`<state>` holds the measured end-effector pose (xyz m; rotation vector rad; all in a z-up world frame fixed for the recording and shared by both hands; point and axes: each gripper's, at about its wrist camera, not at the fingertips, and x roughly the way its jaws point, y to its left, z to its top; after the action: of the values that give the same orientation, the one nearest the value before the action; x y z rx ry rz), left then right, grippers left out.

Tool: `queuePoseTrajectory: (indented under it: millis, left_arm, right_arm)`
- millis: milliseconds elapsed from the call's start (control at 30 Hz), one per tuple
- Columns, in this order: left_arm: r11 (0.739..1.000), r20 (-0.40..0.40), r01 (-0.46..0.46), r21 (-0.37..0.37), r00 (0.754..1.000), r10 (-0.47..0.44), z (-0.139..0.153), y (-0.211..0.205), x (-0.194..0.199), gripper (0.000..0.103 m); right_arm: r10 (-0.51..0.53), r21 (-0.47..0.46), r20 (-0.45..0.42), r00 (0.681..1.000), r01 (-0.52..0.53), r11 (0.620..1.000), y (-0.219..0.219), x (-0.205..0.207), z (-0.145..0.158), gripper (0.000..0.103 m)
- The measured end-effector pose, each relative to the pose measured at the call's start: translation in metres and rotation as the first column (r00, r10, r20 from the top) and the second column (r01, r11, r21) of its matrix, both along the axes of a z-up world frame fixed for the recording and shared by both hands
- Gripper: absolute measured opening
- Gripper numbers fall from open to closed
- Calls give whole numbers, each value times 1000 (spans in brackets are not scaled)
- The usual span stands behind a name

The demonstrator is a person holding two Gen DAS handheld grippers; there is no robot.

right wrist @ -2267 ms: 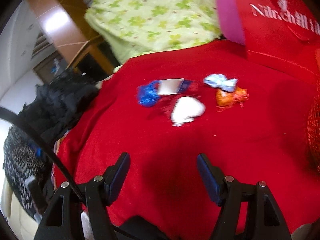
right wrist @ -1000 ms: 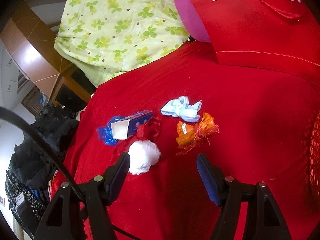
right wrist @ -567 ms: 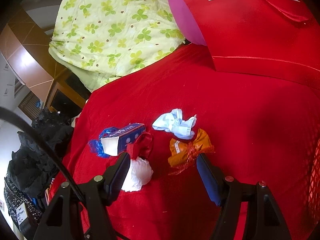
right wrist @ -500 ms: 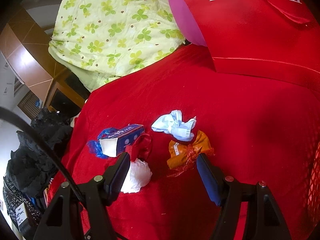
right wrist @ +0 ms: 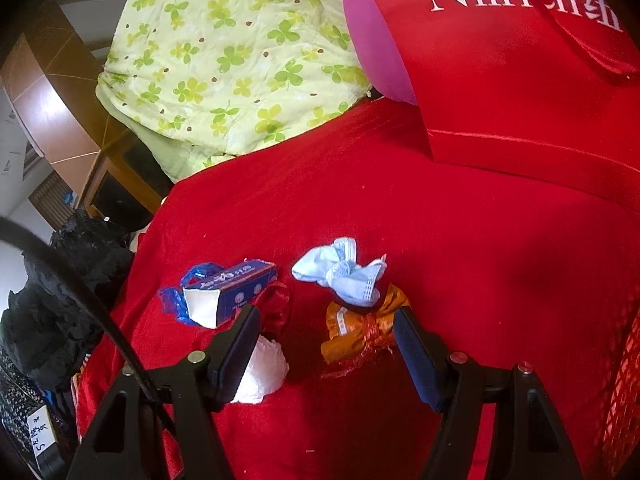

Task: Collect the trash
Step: 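Lower the right tool onto the light blue mask while the left tool approaches the white tissue, then close the right tool on the light blue mask while the left tool grasps the white tissue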

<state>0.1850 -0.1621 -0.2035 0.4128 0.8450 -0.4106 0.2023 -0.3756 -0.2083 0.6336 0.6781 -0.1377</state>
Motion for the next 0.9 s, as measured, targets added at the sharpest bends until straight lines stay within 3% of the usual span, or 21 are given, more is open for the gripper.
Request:
queuePoseTrajectory:
  millis: [200,500,767,800,900]
  left_arm:
    - [995,-98,-16,-98,995,6,-6,6,16,70]
    - [971,-161,7,-239,986,-47,-11,8,38,70]
    - [952,-211,14,-307,974,-83,-15,-12,69,70]
    - [950,-215,16,-311,973,-87,-16,-15,71,70]
    - [944,-236,15,-328,967,-98,-21,-22,75,70]
  right_arm:
    - [3,17,38,999,-4,1000,-15,14,0,73]
    - [58,42,-28,998,-56,998,-23,50,-22,73]
    - [120,-33,-95,988,-124,992,-14,75,-39,71]
    - [126,-43,-104,987,-131,990,-13,77,-40,70]
    - [127,-96,-126,984,-140,986,-10,80,-42,49]
